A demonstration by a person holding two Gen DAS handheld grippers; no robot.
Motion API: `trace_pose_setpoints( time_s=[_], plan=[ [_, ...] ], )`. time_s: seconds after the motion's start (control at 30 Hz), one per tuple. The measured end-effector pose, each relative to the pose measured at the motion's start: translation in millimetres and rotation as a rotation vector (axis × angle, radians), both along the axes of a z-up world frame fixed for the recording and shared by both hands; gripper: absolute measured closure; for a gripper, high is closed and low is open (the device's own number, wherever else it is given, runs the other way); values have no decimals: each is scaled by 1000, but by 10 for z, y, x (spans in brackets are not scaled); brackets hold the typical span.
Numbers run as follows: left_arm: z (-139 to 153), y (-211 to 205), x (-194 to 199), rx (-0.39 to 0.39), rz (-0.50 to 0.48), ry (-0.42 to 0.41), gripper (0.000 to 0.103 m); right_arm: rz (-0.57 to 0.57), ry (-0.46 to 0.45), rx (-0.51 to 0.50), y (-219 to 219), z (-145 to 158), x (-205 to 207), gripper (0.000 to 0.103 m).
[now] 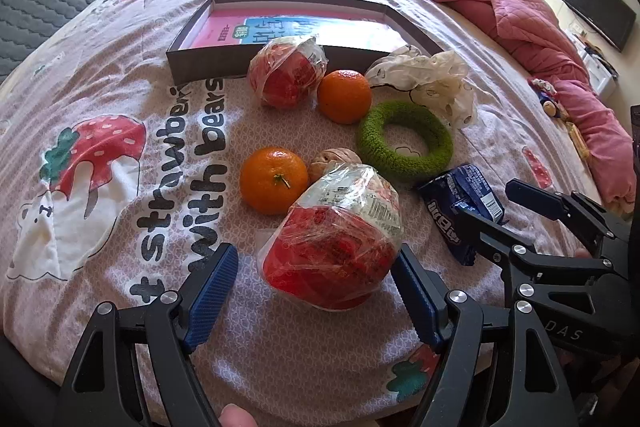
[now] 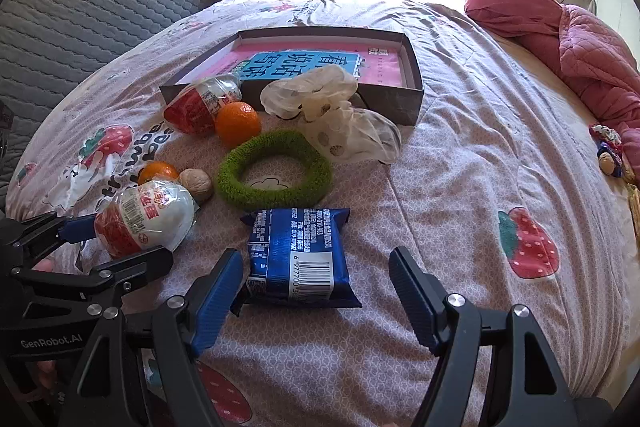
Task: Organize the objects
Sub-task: 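Move the left tool to the bagged red apple while the right tool reaches the blue snack packet, then close the left tool on the bagged apple while the right tool grips the blue packet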
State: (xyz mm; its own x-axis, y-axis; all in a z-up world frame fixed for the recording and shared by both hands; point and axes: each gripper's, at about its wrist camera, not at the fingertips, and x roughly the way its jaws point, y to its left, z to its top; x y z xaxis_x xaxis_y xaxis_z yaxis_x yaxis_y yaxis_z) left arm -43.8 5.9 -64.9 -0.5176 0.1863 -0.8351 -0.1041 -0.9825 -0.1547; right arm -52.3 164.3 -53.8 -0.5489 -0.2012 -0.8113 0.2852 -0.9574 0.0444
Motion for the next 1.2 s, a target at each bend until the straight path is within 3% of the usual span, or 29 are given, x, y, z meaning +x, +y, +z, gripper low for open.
trace_pose_setpoints(
  time_s=[0.2, 0.4, 0.53, 0.77, 1.2],
  plan=[
    [-9, 31, 3, -20, -8, 9, 24, 30, -39, 23, -70, -114, -113, 28],
    [1, -50, -11, 46, 5, 3, 24, 34, -50, 12, -62, -191, -122, 28],
    [24, -77, -11, 89, 5, 10, 34, 34, -41, -3, -45, -203, -118, 28],
    [5, -39, -6, 98, -20, 9, 43, 63, -27, -17, -66, -176, -101, 45],
    [64, -43, 61, 101, -27, 31, 46, 74, -2, -40, -44, -101, -15, 49]
  ],
)
